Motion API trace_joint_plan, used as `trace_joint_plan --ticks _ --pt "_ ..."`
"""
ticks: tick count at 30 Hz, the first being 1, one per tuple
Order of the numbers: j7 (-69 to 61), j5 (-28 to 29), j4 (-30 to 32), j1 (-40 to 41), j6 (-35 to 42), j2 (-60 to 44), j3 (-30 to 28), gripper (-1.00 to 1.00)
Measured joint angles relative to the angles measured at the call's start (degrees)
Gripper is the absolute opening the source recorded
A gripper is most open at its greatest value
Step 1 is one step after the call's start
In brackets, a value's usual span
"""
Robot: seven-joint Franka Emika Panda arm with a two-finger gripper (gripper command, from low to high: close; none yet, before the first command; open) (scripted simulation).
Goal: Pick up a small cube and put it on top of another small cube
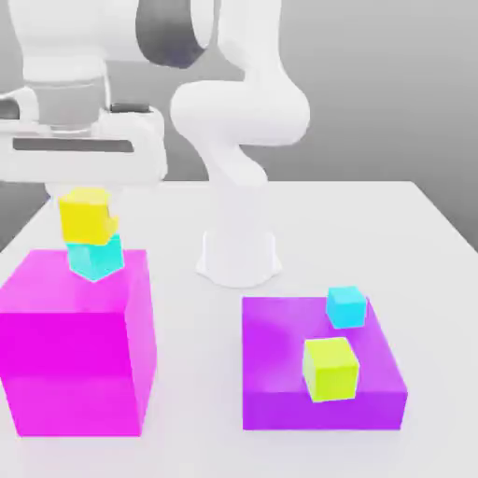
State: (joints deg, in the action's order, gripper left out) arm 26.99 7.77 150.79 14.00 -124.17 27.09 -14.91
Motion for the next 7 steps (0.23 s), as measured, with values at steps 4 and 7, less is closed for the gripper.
trace_joint_plan --ticks 4,7 --pt "0.13 0.24 -0.15 0.11 0.26 0.12 0.11 1.00" --pt "0.25 0.05 -3.89 0.10 6.32 2.47 0.83 1.00"
